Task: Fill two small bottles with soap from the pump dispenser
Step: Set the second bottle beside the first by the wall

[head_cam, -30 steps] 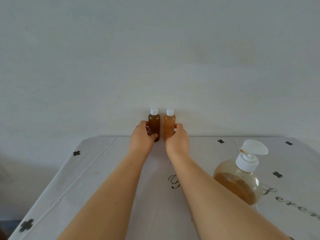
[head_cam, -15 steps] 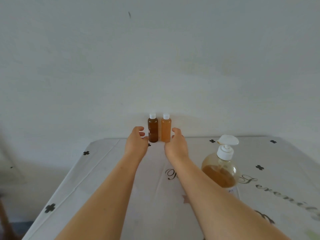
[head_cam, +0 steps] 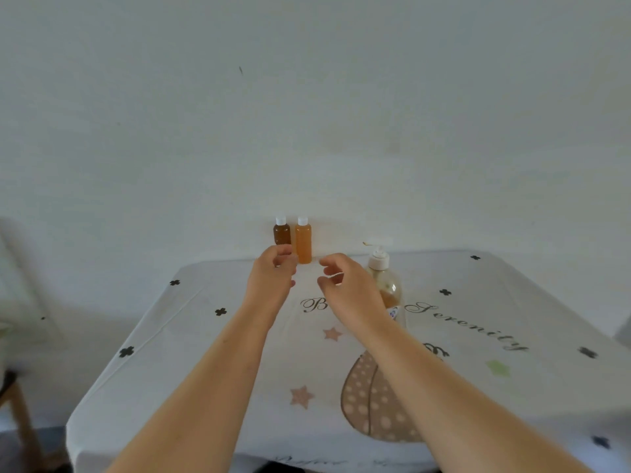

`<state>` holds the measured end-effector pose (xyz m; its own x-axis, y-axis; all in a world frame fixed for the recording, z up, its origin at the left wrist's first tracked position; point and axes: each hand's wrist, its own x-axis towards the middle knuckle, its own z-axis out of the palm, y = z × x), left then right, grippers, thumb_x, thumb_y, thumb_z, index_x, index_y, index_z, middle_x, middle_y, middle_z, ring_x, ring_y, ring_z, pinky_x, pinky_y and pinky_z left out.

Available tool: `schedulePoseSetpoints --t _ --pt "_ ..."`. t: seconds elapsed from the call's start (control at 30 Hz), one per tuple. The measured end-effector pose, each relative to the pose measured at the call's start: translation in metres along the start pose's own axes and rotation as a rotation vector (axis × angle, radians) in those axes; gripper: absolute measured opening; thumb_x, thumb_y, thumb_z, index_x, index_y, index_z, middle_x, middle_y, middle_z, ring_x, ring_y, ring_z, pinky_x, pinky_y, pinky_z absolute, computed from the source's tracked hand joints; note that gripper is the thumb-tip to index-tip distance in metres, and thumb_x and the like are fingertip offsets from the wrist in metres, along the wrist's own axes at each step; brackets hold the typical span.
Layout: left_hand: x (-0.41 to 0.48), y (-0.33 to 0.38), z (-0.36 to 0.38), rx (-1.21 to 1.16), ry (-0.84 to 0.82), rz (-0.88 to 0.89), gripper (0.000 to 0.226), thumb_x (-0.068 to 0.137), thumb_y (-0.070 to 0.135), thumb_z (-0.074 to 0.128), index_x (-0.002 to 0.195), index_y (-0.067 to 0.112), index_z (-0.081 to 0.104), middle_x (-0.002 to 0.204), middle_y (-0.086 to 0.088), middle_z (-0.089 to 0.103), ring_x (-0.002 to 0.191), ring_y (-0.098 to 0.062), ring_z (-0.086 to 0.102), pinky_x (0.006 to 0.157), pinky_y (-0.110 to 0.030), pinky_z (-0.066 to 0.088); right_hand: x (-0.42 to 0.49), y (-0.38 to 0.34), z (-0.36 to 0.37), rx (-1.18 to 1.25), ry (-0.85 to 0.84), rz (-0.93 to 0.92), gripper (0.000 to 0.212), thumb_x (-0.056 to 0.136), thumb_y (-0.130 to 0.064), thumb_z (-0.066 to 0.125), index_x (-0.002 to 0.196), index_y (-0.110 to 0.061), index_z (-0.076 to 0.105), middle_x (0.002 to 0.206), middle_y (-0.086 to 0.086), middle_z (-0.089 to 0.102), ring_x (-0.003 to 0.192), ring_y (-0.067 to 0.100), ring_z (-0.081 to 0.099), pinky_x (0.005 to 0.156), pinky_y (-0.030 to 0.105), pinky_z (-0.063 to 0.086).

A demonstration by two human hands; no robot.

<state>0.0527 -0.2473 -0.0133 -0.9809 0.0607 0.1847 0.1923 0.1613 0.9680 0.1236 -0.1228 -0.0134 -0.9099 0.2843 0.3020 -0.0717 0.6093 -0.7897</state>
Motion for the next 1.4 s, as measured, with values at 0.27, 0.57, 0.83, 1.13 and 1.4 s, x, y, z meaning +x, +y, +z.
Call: schedulePoseSetpoints --t 0.27,0.57,0.83,1.13,1.4 --pt "-0.038 -0.005 0.042 0.105 -0.189 0.000 0.037 0.098 0.031 0.056 0.134 0.024 0.053 0.122 0.003 0.061 0.105 -0.018 0.064 0.094 -0.042 0.055 -0.029 0.039 -0.064 -0.073 0.228 0.112 0.019 0.090 -0.013 0.058 0.105 -0.023 0.052 0.104 -0.006 0.057 0.089 0.015 0.056 0.070 0.035 0.048" --pt "-0.052 -0.020 0.075 0.151 -0.326 -0.044 0.048 0.098 0.040 0.056 0.142 0.026 0.044 0.135 0.000 0.058 0.118 -0.019 0.058 0.103 -0.043 0.049 -0.023 0.077 -0.068 0.005 -0.085 0.266 0.058 0.094 -0.016 0.066 0.144 -0.026 0.039 0.123 -0.005 0.059 0.107 0.014 0.062 0.091 0.034 0.054" --pt "-0.016 -0.022 0.082 0.153 -0.233 0.026 0.042 0.100 0.037 0.054 0.140 0.028 0.049 0.133 0.002 0.060 0.116 -0.018 0.060 0.100 -0.045 0.051 0.018 0.077 -0.059 0.009 -0.078 0.211 0.053 0.100 -0.015 0.060 0.147 -0.020 0.038 0.116 -0.007 0.056 0.099 0.011 0.059 0.068 0.017 0.045" --pt "0.066 -0.025 0.108 0.196 -0.206 0.022 0.054 0.103 0.036 0.050 0.152 0.018 0.037 0.146 -0.002 0.051 0.132 -0.021 0.050 0.104 -0.036 0.041 0.099 0.091 -0.039 0.068 -0.029 0.236 0.053 0.100 -0.012 0.058 0.148 -0.017 0.037 0.113 -0.004 0.057 0.097 0.014 0.056 0.082 0.026 0.045" --pt "0.112 -0.043 0.121 0.226 -0.195 0.013 0.045 0.104 0.030 0.047 0.147 0.016 0.041 0.145 -0.005 0.052 0.132 -0.023 0.050 0.105 -0.038 0.042 0.147 0.112 -0.018 0.024 -0.018 0.232 0.052 0.099 -0.011 0.057 0.148 -0.018 0.039 0.117 0.000 0.061 0.097 0.013 0.054 0.077 0.025 0.046"
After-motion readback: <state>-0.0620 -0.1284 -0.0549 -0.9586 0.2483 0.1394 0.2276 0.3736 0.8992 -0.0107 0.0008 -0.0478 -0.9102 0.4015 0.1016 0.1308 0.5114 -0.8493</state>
